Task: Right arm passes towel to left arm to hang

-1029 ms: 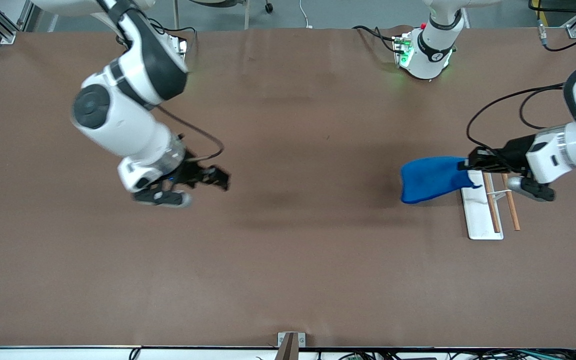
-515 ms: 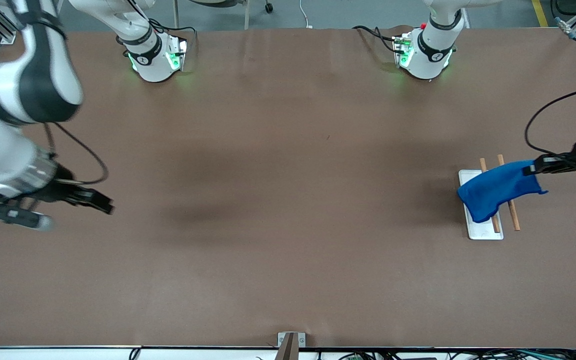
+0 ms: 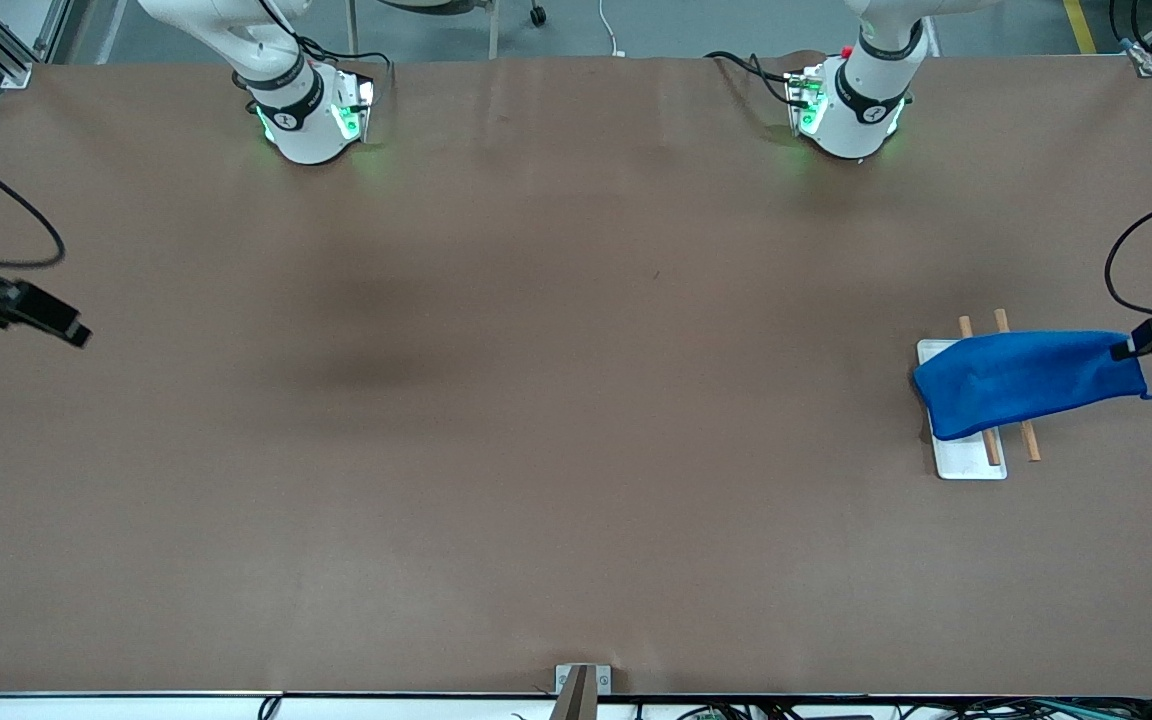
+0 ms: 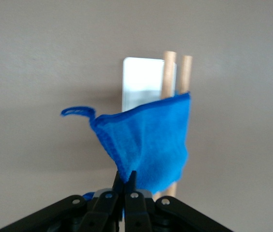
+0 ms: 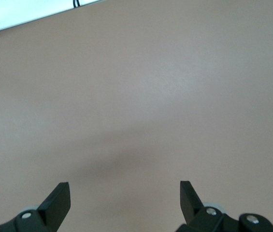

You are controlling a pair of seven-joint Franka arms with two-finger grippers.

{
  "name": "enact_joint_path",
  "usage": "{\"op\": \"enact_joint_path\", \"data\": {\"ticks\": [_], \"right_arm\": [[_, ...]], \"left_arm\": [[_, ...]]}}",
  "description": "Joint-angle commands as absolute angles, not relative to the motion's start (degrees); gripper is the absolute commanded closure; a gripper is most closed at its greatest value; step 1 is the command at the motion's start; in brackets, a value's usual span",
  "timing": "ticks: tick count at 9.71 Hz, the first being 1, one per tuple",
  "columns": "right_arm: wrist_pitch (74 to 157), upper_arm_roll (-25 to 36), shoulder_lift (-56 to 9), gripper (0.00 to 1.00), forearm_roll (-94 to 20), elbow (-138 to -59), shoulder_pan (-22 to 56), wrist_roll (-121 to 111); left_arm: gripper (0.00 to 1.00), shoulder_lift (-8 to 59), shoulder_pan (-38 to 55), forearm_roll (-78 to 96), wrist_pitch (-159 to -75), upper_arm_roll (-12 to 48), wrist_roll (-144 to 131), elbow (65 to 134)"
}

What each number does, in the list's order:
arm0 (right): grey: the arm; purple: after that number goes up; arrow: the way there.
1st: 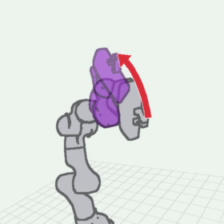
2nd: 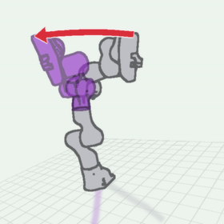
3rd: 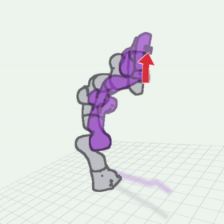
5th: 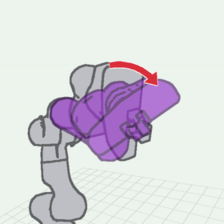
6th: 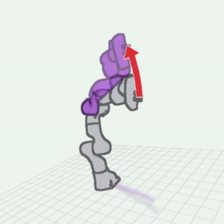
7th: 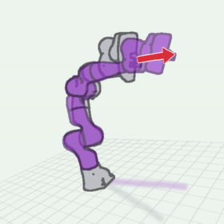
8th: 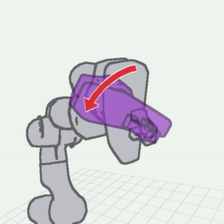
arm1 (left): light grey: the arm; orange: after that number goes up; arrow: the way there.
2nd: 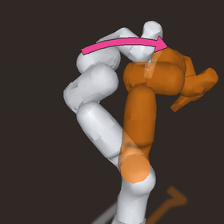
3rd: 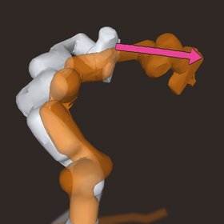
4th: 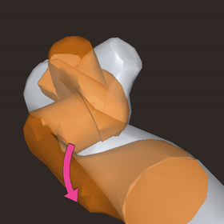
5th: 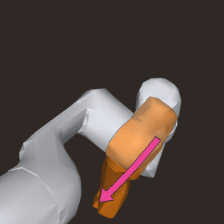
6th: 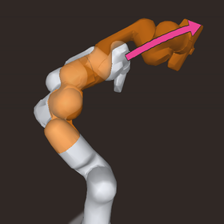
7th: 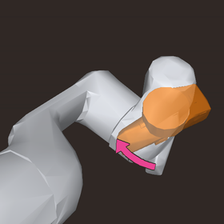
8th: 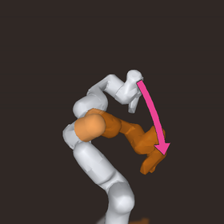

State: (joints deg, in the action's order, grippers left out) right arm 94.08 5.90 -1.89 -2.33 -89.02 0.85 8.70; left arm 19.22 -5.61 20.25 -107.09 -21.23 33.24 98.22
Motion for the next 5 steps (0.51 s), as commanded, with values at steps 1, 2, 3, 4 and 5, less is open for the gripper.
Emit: {"op": "enact_joint_path", "data": {"ticks": [1,2,3,4,5], "right_arm": [[86.35,6.15,-0.44,0.00,-1.85,-85.11,-1.93,4.49],[84.57,6.15,-0.18,0.00,-1.58,-84.21,-1.85,4.40],[84.46,6.15,1.83,0.00,-0.97,-85.07,-1.93,4.83],[84.64,6.07,2.72,0.00,-0.79,-86.91,-1.76,5.09],[85.07,5.98,2.99,0.00,-0.79,-87.27,-1.76,5.18]], "left_arm": [[0.87,23.28,-6.06,19.60,-109.51,-22.32,33.93,97.56],[0.26,23.99,-5.98,19.43,-110.29,-22.41,33.84,97.47],[0.00,23.65,-6.06,19.60,-112.04,-22.33,33.49,97.38],[0.00,23.47,-5.28,19.34,-112.06,-22.32,32.79,96.43],[0.00,21.90,-5.10,19.25,-112.06,-22.24,32.70,96.16]]}}
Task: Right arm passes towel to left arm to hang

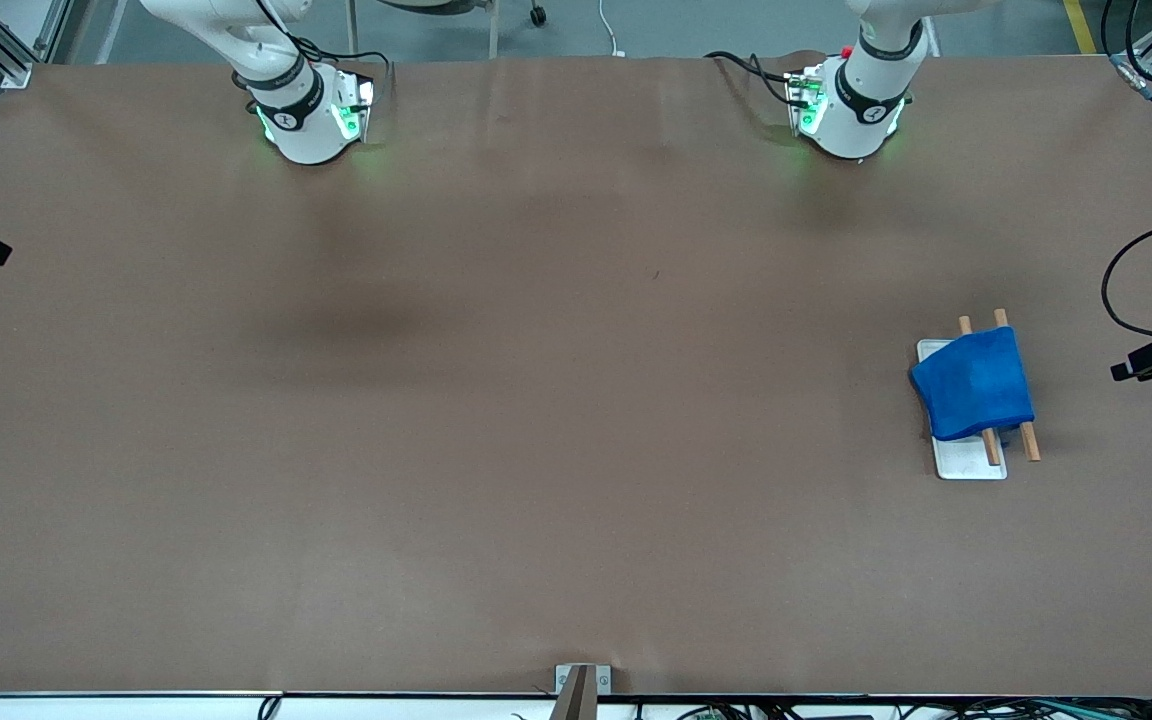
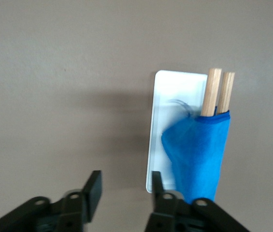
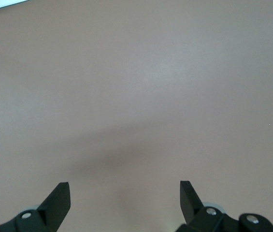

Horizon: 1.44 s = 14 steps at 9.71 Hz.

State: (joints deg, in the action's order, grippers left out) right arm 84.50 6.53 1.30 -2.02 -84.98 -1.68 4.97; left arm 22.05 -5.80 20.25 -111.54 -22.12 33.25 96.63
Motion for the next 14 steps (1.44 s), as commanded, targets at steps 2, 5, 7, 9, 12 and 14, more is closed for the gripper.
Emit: {"op": "enact_joint_path", "data": {"ticks": [2,5,7,9,12,14], "right_arm": [[85.60,5.89,2.81,0.00,-0.79,-87.28,-1.58,5.27],[85.52,5.71,2.72,0.00,-0.79,-87.19,-1.50,5.36],[85.25,5.63,2.64,0.00,-0.79,-87.01,-1.49,5.98],[85.08,5.71,2.55,0.00,-0.70,-86.31,-1.15,6.15],[83.06,5.71,2.29,0.00,-0.18,-84.20,-1.14,6.41],[83.06,5.71,2.29,0.00,0.35,-84.11,-1.06,6.42]], "left_arm": [[0.00,15.85,-3.61,16.81,-111.89,-19.27,26.33,97.29],[0.00,5.13,-3.87,5.47,-111.19,-6.28,9.36,102.47],[0.00,2.12,-3.69,2.12,-106.90,0.41,7.74,100.04],[0.00,2.11,-0.99,0.89,-98.83,1.49,5.73,92.51],[0.00,2.46,1.67,-2.03,-88.45,1.76,3.25,82.38],[0.00,0.80,3.07,-2.11,-83.78,0.62,1.42,82.00]]}}
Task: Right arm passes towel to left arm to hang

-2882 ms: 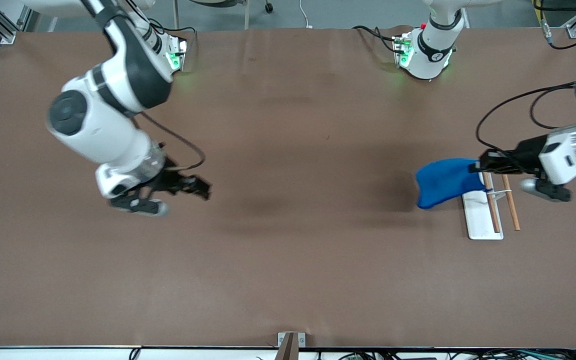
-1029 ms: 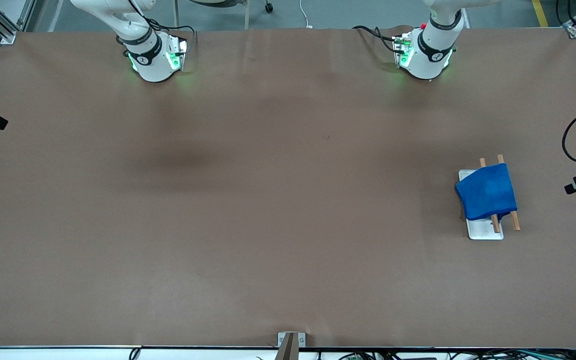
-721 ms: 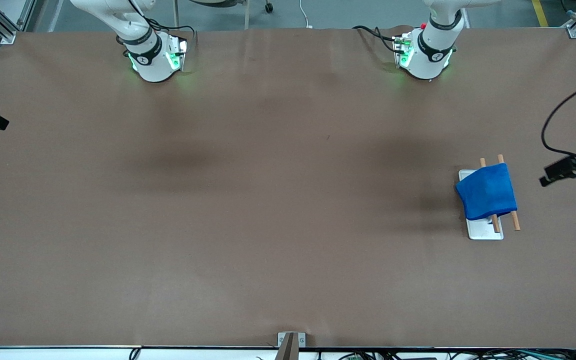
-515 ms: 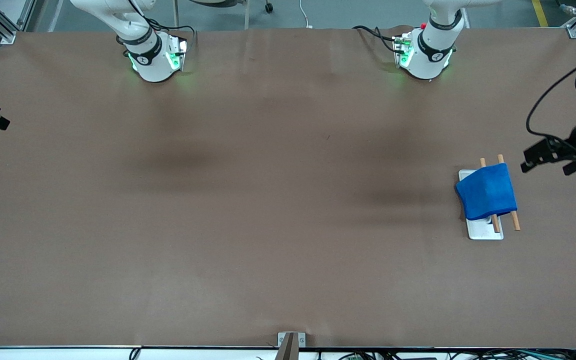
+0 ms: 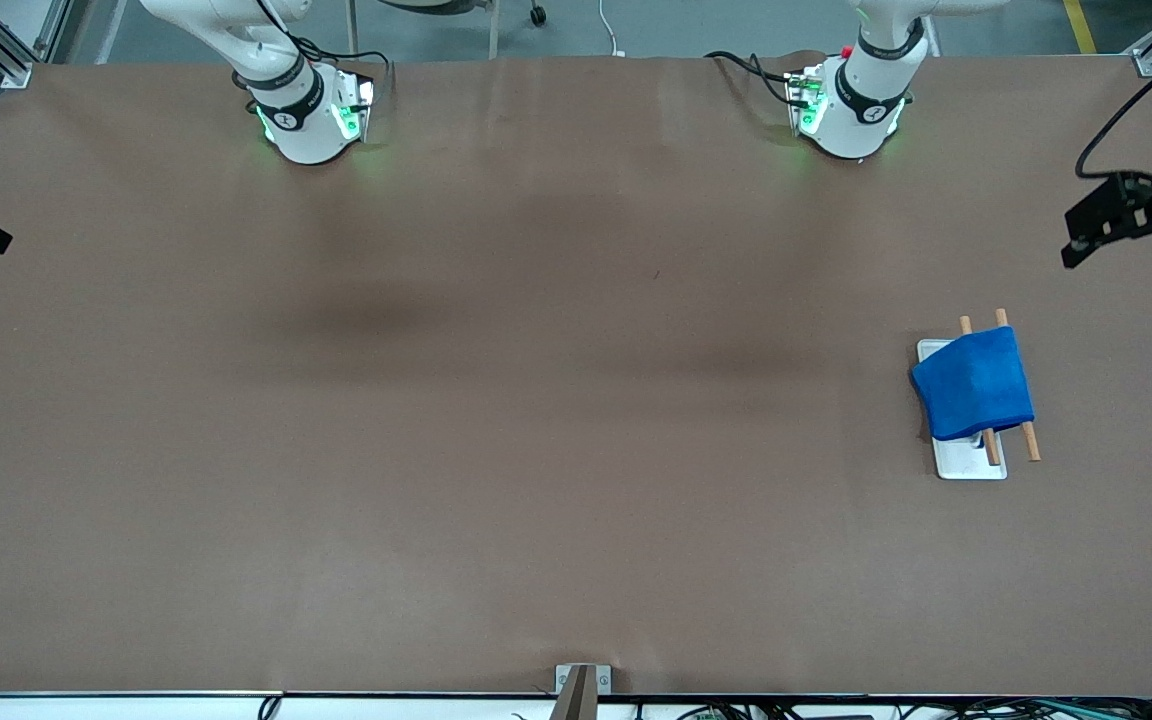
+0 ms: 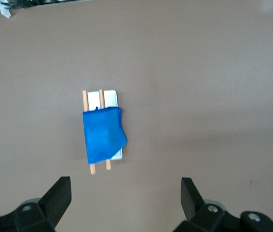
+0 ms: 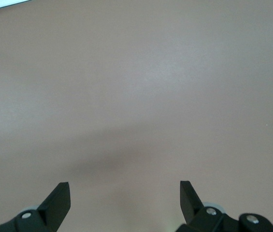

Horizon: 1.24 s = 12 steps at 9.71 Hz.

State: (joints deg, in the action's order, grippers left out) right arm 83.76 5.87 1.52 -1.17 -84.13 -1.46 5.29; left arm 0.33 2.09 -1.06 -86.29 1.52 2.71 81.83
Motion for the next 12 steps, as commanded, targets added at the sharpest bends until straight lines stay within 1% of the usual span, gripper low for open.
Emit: {"op": "enact_joint_path", "data": {"ticks": [1,4,8,12], "right_arm": [[83.06,5.63,2.20,0.00,1.74,-83.85,-1.05,6.24],[82.97,5.62,2.20,0.00,0.89,-83.85,-1.05,6.68],[83.14,5.62,2.20,0.00,0.79,-84.20,-1.06,6.86],[83.06,5.62,2.20,0.00,0.79,-84.20,-1.14,6.86]], "left_arm": [[0.00,0.53,2.73,-1.67,-83.15,0.62,0.62,82.61],[0.00,0.09,2.55,-1.06,-84.11,0.79,0.53,85.33],[0.00,-3.77,2.46,0.78,-87.44,1.41,-0.35,91.31],[0.00,-3.96,1.85,2.90,-87.54,1.32,-0.18,92.02]]}}
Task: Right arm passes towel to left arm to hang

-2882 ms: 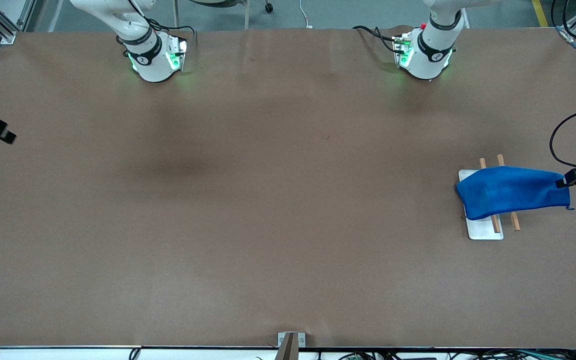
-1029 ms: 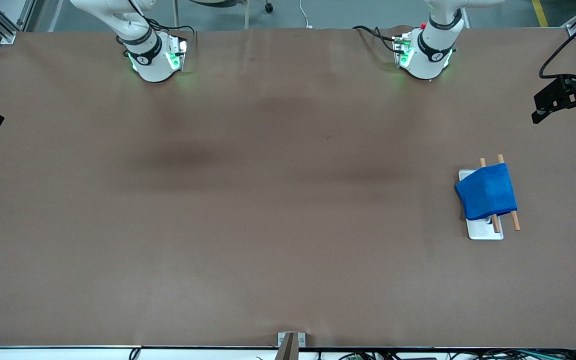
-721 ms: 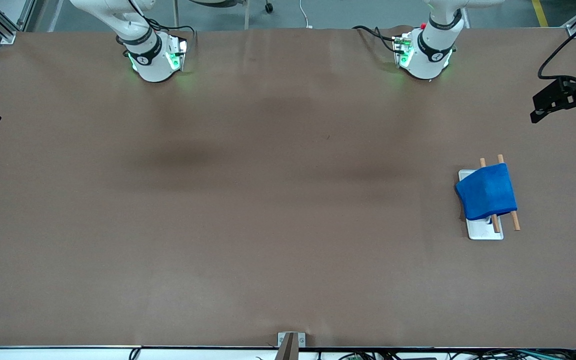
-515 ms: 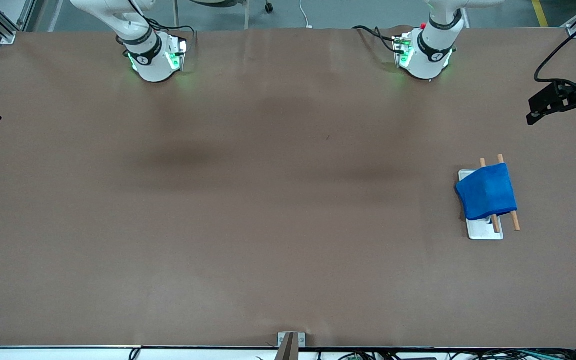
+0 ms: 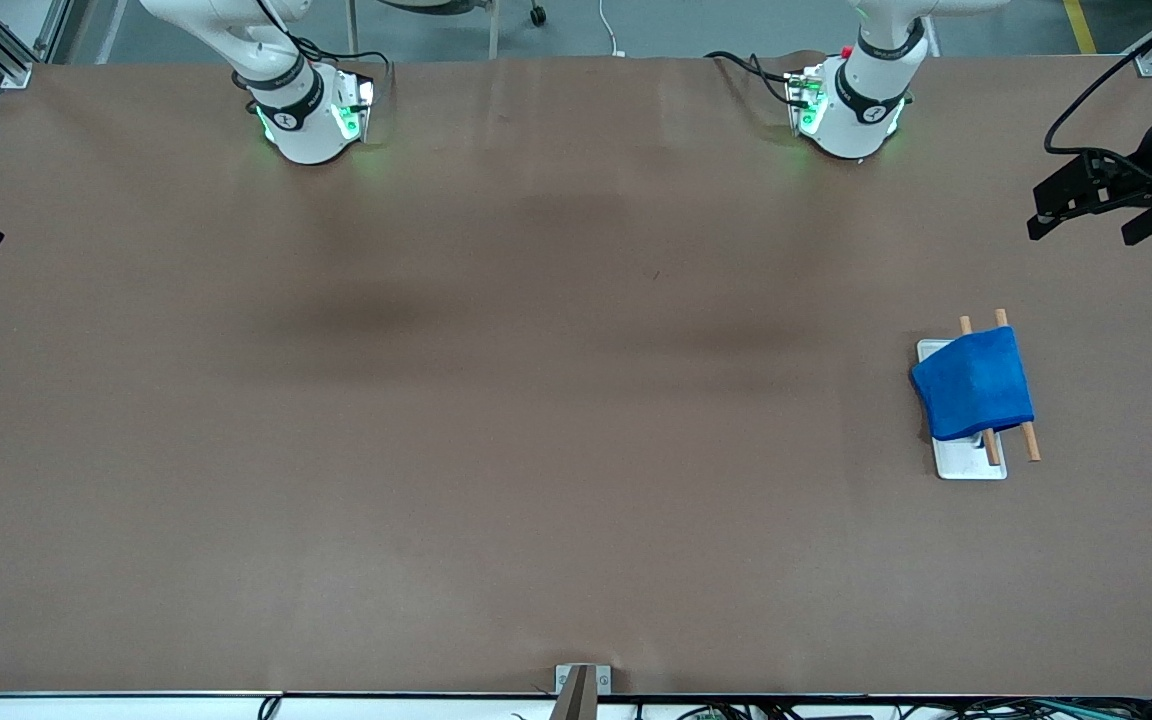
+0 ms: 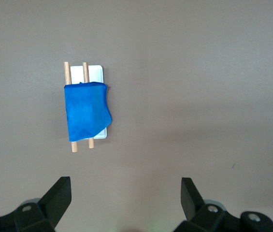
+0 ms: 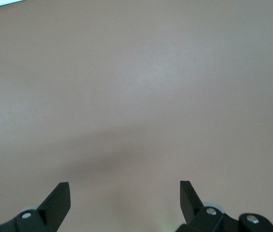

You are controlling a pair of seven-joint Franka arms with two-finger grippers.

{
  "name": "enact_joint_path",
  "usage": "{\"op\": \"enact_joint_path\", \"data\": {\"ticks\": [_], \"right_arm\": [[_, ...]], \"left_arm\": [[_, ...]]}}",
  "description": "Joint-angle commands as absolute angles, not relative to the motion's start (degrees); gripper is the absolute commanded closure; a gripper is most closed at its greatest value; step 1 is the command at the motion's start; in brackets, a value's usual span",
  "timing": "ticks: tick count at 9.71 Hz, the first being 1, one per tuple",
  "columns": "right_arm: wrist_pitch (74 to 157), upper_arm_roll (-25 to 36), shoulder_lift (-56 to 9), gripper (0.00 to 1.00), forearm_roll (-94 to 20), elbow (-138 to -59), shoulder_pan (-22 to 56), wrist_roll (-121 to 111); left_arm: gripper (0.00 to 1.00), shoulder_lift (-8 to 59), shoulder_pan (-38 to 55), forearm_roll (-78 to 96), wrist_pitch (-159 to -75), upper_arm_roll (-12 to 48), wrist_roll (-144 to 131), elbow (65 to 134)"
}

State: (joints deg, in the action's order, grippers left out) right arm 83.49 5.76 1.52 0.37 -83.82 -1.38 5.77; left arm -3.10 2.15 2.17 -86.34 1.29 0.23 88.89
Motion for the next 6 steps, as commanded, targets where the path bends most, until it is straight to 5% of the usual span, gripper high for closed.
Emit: {"op": "enact_joint_path", "data": {"ticks": [1,6], "right_arm": [[83.06,5.62,2.20,0.00,0.79,-84.20,-1.06,6.77],[83.15,5.62,2.20,0.00,0.79,-84.20,-1.05,6.86]], "left_arm": [[0.00,-3.96,1.85,2.55,-87.63,1.32,-0.18,92.02],[0.00,-3.87,1.93,2.02,-87.80,1.41,-0.26,92.02]]}}
